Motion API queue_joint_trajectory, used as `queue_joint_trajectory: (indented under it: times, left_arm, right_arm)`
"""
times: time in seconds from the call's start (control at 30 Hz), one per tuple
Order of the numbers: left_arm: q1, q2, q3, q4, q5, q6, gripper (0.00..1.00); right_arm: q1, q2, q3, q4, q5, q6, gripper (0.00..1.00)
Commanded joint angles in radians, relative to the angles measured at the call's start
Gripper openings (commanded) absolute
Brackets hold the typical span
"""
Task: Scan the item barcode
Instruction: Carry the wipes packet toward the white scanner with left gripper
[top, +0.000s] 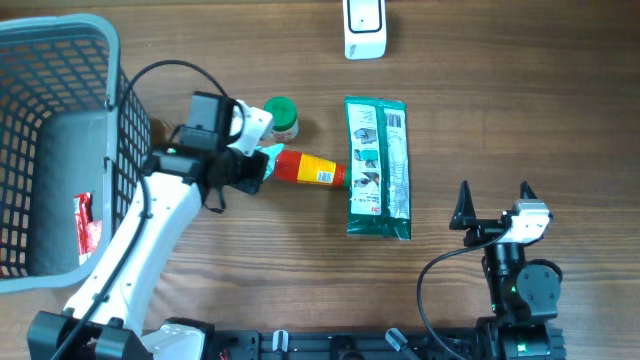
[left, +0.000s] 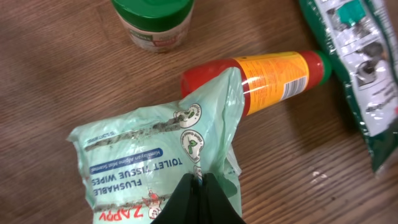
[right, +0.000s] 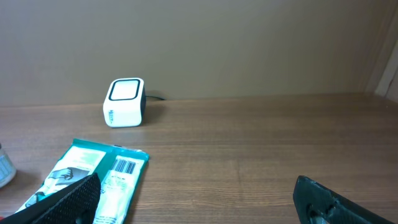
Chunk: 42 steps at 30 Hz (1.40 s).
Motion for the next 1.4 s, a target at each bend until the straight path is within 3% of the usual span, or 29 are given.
queue_joint_trajectory:
  times: [0.0,0.13,0.4,0.53,1.07,1.13,1.37]
  left_arm:
    - [0.077,-0.005,0.007,-0.011,0.197,0.083,0.04]
    - [0.135,-0.005,0.007,-0.029,0.219,0.092,0.04]
    - [0.136,-0.005,0.007,-0.119,0.393,0.242,0.04]
    - [0.138,-0.005,0.007,-0.130,0.406,0.249,0.04]
    - [0.141,-0.005,0.007,-0.059,-0.038,0.240,0.04]
    - [0.141,-0.005,0.007,-0.036,-0.018,0.141,0.04]
    - [0.140,-0.001,0.006,0.030,-0.045,-0.022,0.04]
  right_arm:
    - [0.005,-0.002,-0.001,0.006,0.016,0.011,1.00]
    - [0.005,-0.002,-0.001,0.005,0.016,0.011,1.00]
    - [0.005,-0.002,-0.001,0.006,0.016,0.011,1.00]
    - [0.005,-0.002,-0.001,0.005,0.016,0.011,1.00]
    - [0.005,-0.002,-0.001,0.006,0.016,0.011,1.00]
    - [0.005,-0.002,-0.001,0.006,0.016,0.011,1.00]
    - [0.005,-0.002,-0.001,0.006,0.016,0.011,1.00]
